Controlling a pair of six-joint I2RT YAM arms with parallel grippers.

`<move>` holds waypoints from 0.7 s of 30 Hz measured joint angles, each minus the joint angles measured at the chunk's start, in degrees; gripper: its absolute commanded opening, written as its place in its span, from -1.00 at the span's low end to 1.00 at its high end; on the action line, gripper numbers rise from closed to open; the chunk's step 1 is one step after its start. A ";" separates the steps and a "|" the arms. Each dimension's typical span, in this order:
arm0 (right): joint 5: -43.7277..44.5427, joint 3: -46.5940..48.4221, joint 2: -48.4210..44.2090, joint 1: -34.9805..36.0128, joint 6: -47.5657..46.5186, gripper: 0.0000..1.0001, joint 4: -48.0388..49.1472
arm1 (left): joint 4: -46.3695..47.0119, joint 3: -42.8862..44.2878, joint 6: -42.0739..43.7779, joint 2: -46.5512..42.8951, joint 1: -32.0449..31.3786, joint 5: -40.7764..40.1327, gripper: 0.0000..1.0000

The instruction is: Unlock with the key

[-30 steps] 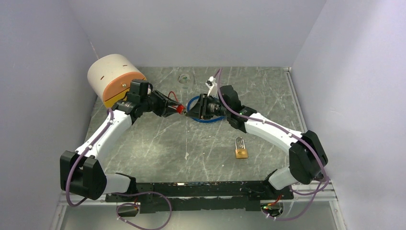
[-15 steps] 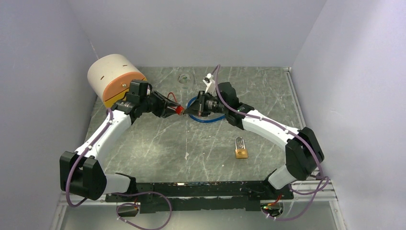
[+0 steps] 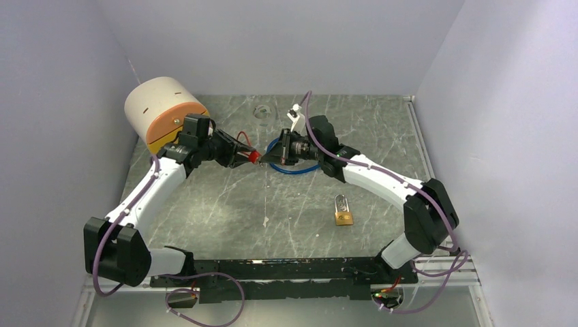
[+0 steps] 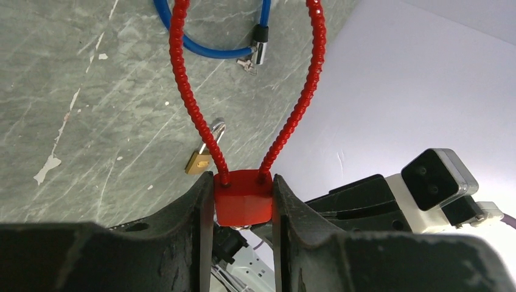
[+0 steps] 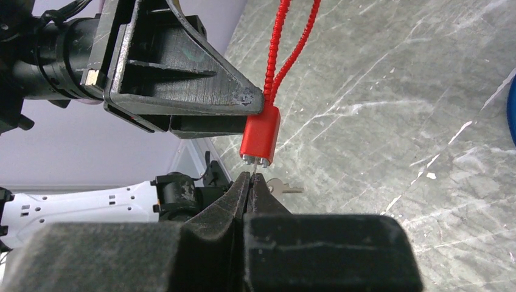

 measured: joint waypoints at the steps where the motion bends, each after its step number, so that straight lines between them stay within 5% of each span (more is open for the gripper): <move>1: -0.04 0.28 0.24 0.00 0.04 -1.00 -0.22 | -0.15 0.00 0.15 -0.09 0.02 -0.22 -0.95; 21: 3.21 15.08 11.72 1.88 4.33 -1.00 -14.43 | -4.24 0.13 1.68 -0.22 1.16 -7.63 -0.95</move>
